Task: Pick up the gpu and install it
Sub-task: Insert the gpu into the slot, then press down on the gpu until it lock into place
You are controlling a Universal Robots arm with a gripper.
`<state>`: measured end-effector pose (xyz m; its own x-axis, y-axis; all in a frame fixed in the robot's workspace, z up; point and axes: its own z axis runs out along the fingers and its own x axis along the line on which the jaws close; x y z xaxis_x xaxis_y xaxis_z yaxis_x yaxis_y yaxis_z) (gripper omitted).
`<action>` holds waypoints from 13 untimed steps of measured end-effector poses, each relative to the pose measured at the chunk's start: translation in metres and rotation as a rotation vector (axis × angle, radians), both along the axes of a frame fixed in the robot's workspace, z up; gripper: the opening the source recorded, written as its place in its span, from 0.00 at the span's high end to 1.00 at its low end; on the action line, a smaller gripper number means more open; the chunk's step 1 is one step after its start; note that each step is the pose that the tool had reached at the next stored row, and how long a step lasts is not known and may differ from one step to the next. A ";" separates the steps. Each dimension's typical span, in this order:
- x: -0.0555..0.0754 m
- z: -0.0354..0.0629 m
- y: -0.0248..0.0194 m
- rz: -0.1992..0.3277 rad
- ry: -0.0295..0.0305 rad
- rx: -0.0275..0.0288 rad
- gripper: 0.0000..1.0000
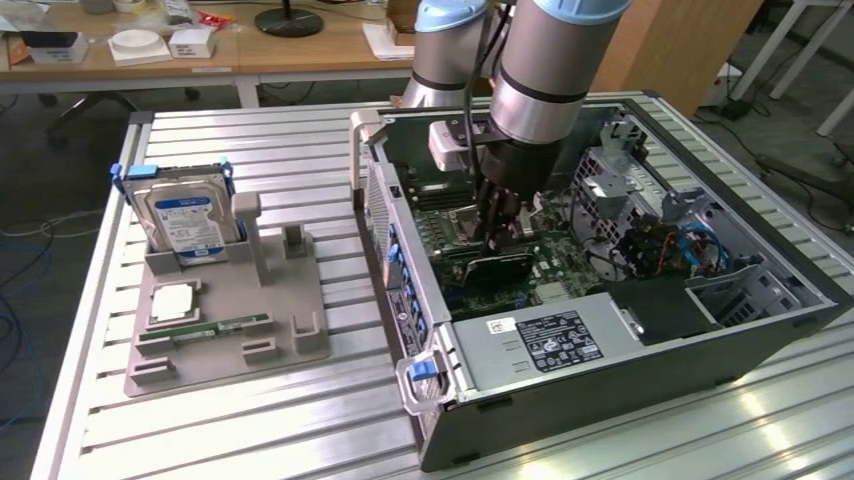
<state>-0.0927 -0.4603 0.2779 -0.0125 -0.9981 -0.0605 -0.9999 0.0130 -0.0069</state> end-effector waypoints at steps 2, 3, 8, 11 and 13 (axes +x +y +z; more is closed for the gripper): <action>0.000 0.0000 0.0000 0.000 0.0000 0.0000 0.75; 0.000 0.0000 0.0000 0.000 0.0000 0.0000 0.75; 0.000 0.0000 0.0000 0.000 0.0000 0.0005 0.90; 0.000 0.0000 0.0000 0.000 0.0000 0.0004 0.90; 0.000 0.0000 0.0000 0.000 0.0000 0.0005 0.90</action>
